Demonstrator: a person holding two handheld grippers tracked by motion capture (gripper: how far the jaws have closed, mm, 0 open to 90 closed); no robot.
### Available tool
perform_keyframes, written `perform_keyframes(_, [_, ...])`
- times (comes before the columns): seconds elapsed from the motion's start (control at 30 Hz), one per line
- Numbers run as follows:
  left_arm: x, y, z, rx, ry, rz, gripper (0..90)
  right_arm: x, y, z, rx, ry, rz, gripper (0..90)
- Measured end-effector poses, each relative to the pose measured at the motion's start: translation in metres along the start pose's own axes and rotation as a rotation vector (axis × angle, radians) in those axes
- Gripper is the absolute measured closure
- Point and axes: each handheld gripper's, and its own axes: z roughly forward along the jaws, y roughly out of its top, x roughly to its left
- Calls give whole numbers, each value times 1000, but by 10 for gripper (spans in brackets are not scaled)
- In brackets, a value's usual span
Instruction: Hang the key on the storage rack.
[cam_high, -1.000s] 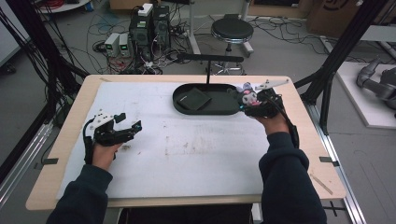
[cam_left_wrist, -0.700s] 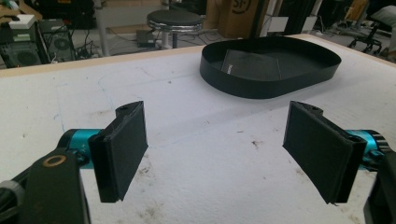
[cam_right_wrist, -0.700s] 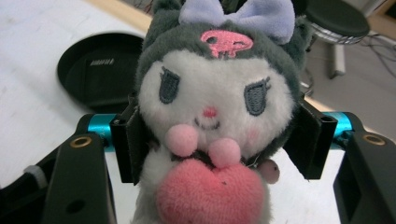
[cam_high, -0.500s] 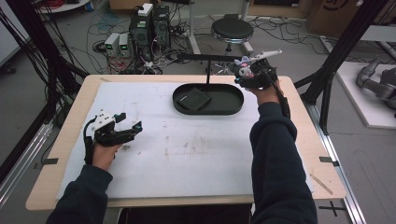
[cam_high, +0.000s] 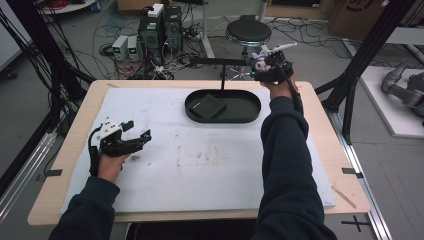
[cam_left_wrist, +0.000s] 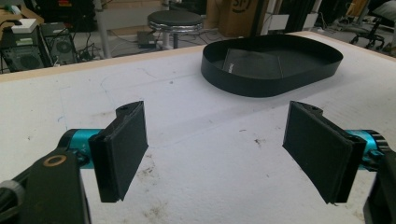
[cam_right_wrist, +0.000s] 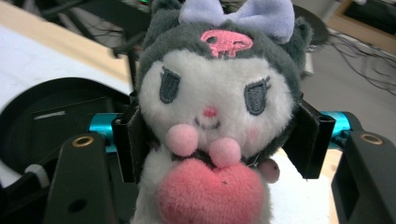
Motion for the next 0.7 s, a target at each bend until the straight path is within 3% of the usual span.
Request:
perform_keyframes(0.17, [2, 0, -2, 0, 7, -8, 215, -10, -12, 4, 60, -75, 69, 339])
perform_keyframes(0.3, [2, 0, -2, -2, 6, -7, 219, -13, -32, 15, 118, -56, 108, 346])
perform_keyframes(0.37, [2, 0, -2, -3, 3, -5, 220, -10, -38, 20, 143, -48, 102, 347])
perform_keyframes(0.57, [2, 0, -2, -4, 3, -11, 222, 3, -41, 38, 198, -37, 81, 353])
perform_keyframes(0.7, [1, 0, -2, -5, 0, -14, 222, 13, -42, 49, 193, -10, 82, 352])
